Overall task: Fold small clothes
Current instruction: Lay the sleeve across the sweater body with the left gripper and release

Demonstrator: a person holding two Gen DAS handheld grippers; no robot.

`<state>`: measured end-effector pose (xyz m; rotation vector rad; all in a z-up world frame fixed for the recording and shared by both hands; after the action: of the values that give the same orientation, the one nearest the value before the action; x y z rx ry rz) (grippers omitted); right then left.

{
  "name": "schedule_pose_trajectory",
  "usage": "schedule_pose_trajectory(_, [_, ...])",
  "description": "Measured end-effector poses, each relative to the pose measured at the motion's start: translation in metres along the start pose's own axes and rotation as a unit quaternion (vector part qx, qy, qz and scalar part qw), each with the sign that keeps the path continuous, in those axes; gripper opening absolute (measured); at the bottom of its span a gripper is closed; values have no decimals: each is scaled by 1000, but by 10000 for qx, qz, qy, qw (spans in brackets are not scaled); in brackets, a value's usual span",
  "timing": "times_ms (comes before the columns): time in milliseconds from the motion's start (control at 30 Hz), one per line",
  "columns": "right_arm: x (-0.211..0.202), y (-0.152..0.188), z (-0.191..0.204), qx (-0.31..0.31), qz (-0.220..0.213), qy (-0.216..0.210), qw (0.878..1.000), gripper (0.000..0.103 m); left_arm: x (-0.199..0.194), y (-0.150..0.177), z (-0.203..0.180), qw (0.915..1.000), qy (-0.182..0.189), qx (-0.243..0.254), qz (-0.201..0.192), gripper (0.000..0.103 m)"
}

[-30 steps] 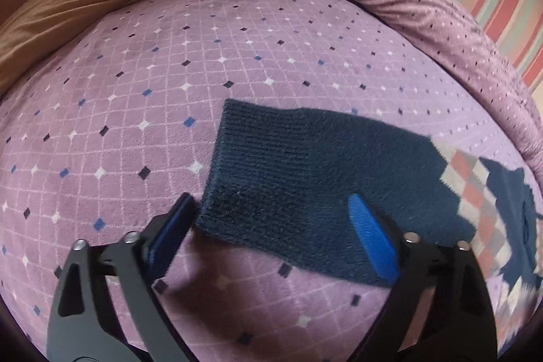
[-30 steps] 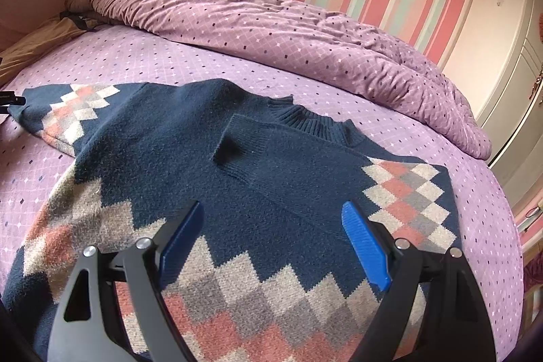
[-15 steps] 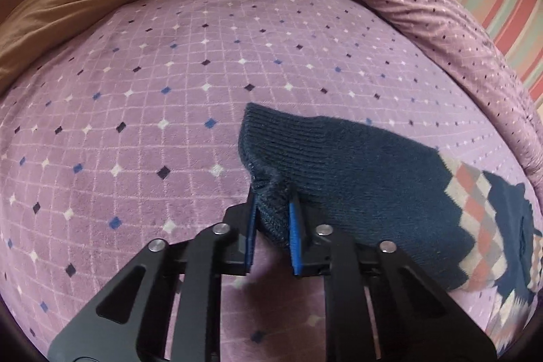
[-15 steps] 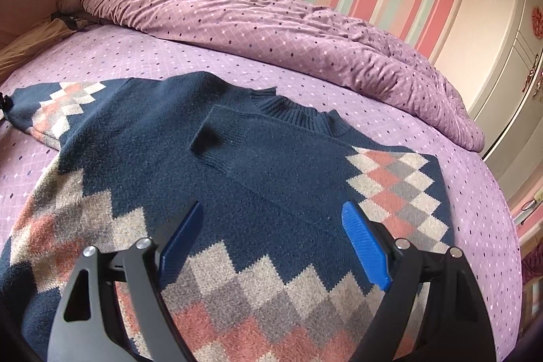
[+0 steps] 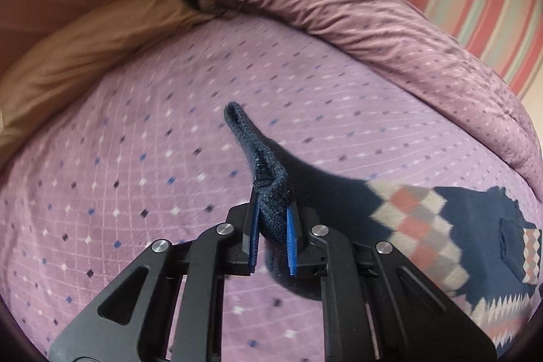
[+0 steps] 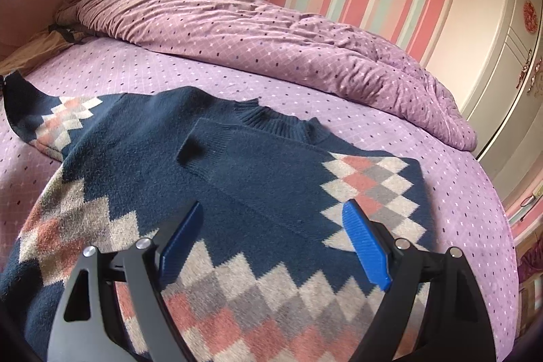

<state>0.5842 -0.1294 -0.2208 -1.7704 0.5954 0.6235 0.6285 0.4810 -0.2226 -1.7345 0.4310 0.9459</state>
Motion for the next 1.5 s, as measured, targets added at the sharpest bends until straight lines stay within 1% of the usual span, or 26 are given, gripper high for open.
schedule_pose_trajectory(100, [-9,2,-19,84,62,31,9999,84,-19,-8,-32,9996,-64,249,-144,11])
schedule_pose_trajectory(200, [-19,3,-41,205,134,38,9997,85,-40,-13,-74,9979,-151,546,-314,11])
schedule_pose_trajectory(333, [-35,5,-71,368,206,14,9991,85,-62,-12,-131,9958,-69,809,-434,11])
schedule_pose_trajectory(400, [-42,7,-87,462,219,-15,9987,85,-70,-10,-161,9943,-1,963,-455,11])
schedule_pose_trajectory(533, [-52,13,-119,577,220,8,9981,85,-87,-1,-235,9904,176,1276,-496,11])
schedule_pose_trajectory(633, [-56,17,-137,667,215,-11,9975,85,-93,9,-286,9875,169,1457,-571,11])
schedule_pose_trajectory(700, [-59,19,-151,732,241,-40,9970,85,-94,16,-316,9868,238,1504,-551,11])
schedule_pose_trajectory(733, [-59,21,-157,754,265,-61,9968,85,-95,22,-337,9861,286,1544,-537,11])
schedule_pose_trajectory(867, [-55,31,-183,804,419,-106,9958,85,-97,44,-398,9831,395,1711,-510,11])
schedule_pose_trajectory(967, [-50,42,-205,937,530,-138,9941,85,-98,66,-446,9780,323,1968,-613,11])
schedule_pose_trajectory(1000, [-49,46,-214,998,546,-137,9934,85,-97,77,-466,9764,352,2043,-597,11])
schedule_pose_trajectory(1100, [-48,53,-235,1101,536,-95,9924,85,-88,102,-508,9733,440,2198,-493,11])
schedule_pose_trajectory(1200, [-47,60,-255,1165,542,-72,9917,85,-80,128,-544,9706,465,2323,-436,11])
schedule_pose_trajectory(1267, [-45,66,-267,1214,561,-91,9910,85,-74,141,-560,9691,433,2392,-413,11])
schedule_pose_trajectory(1333, [-44,73,-280,1249,574,-67,9905,85,-68,155,-581,9639,298,2601,-489,11])
schedule_pose_trajectory(1367, [-44,77,-285,1260,581,-65,9903,85,-66,161,-590,9626,278,2648,-497,11])
schedule_pose_trajectory(1500, [-37,92,-304,1389,654,-51,9881,85,-58,178,-619,9610,302,2712,-455,11])
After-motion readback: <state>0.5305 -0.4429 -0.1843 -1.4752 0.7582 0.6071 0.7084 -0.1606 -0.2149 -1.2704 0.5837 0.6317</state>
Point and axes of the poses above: each gripper's, at about its wrist camera, not at the fingertips, and x roughly the way its jaws point, z to its left, y to its underside, the point moved 5 cm from there along x, roughly the way its jaws point, and after that the axes turned 2 degrees about z, right-handed, at the moved point
